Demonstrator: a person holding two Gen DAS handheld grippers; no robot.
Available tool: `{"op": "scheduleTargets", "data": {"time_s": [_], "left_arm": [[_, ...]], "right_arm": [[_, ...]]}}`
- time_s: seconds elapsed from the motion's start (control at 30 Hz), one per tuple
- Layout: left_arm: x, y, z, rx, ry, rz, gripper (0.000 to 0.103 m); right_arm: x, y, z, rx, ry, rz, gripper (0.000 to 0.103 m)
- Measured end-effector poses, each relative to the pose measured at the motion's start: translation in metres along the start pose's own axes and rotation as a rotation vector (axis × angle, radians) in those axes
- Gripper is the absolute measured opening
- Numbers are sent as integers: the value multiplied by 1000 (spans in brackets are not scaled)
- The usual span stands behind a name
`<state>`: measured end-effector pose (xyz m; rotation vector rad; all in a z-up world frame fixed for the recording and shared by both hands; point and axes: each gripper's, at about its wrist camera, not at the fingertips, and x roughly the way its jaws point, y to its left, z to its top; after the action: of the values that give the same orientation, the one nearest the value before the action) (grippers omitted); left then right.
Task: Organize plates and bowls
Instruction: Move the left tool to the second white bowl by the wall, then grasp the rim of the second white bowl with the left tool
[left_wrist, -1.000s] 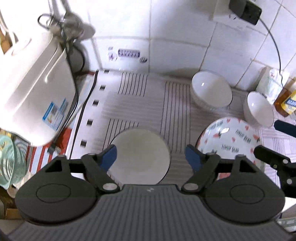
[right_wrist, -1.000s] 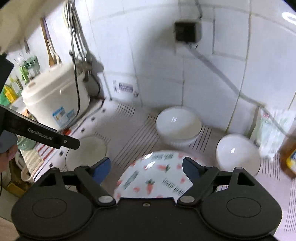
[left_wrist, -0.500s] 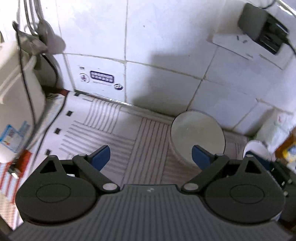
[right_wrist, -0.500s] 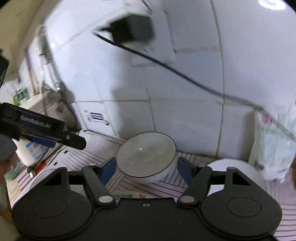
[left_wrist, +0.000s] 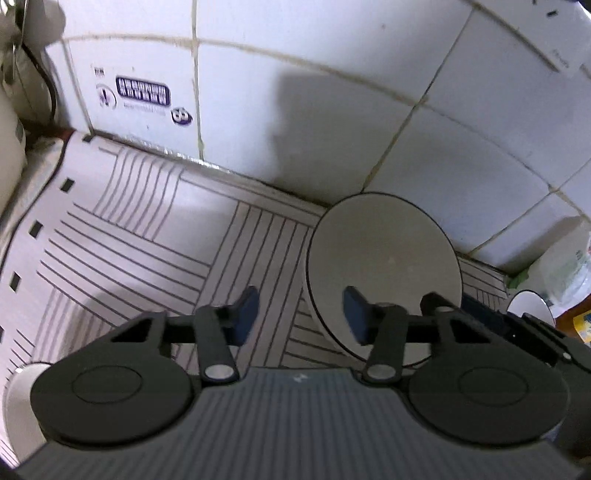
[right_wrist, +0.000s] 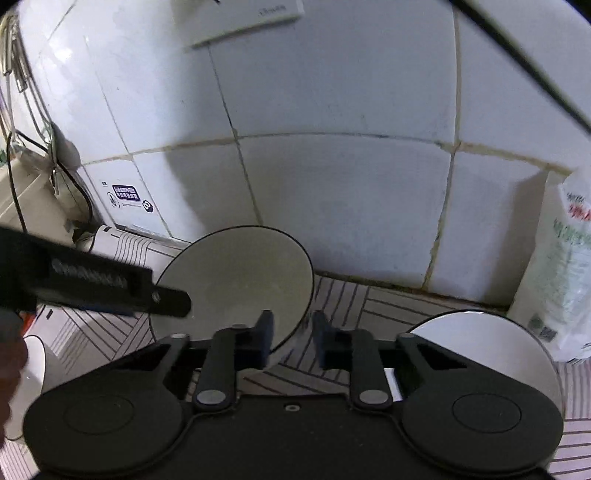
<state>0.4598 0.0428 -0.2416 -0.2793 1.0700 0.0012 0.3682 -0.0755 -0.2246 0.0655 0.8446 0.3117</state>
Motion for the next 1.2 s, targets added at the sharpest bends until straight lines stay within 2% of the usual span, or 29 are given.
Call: {"op": "scheduleTargets", "data": {"time_s": [0.1,0.23,0.27,0.3,0.33,0.43,0.6,0.73,0.9,1.2], "left_arm": [[6,2,-3,-37,22,-19,28],[12,4,-6,-83,30,-28,26],[12,4,-6,-88,29,-33,23],[12,3,-7,-95,30,-47,14],[10,2,-7,-105,38,-50,13],[5,1,-7,-132,67,-18,13],[-12,4,-15,-121,55,-22,13],[-31,5,-25,-103,57,3,13],[-64,13,-37,-111,25,21,13],[-123,33,-53,-135,-38,67,13]], "right_arm": [[4,3,2,7,2,0,24],[9,-1,2,30,15,9,24],[12,-3,2,39,23,12,24],[9,-6,1,37,25,10,24],[9,-4,1,26,22,4,24],[7,4,1,-17,20,-15,25],[-4,6,-1,-12,6,27,24],[-25,16,2,-8,-17,48,24],[-53,34,4,-27,-60,63,24],[-85,60,4,-82,-98,149,24]]}}
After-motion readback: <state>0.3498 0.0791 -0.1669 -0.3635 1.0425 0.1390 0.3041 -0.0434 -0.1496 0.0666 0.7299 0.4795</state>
